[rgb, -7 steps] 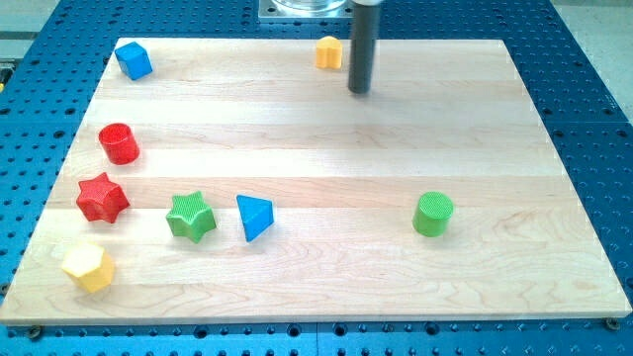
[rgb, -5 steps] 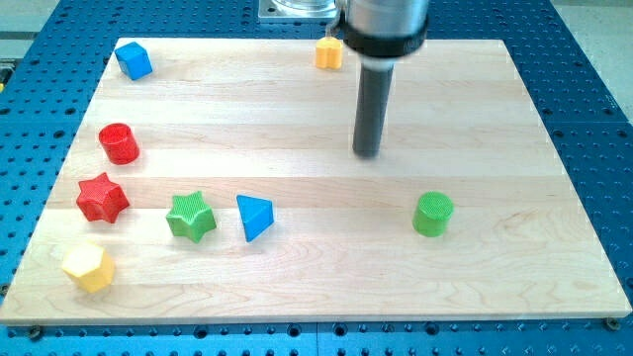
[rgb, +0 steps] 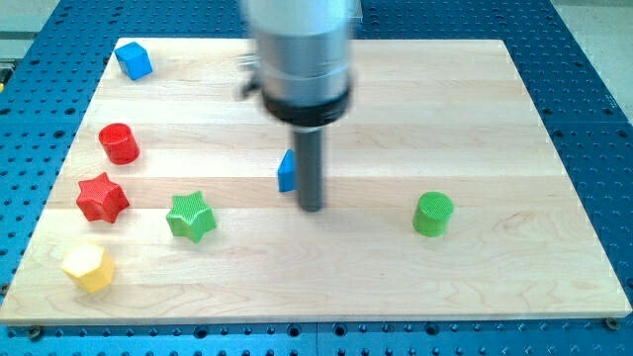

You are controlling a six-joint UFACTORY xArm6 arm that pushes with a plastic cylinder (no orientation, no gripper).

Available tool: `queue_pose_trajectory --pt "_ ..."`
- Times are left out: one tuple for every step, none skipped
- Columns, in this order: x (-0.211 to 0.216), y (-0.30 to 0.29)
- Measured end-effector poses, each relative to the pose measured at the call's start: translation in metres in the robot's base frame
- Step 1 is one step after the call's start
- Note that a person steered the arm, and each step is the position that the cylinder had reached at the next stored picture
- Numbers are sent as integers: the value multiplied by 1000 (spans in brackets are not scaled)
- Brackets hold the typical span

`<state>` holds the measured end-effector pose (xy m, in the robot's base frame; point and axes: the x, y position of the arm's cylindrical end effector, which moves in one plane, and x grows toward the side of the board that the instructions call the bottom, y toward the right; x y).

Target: Drag the blue triangle parallel to the right of the yellow heart

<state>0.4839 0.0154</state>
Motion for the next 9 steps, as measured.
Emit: queue_pose_trajectory --pt "-31 -13" --pt "26 -33" --pt "-7 -56" --pt "-72 2" --pt "-57 -10" --pt "-62 -72" --pt "-101 -16" --pt "-109 38" --pt "-74 38"
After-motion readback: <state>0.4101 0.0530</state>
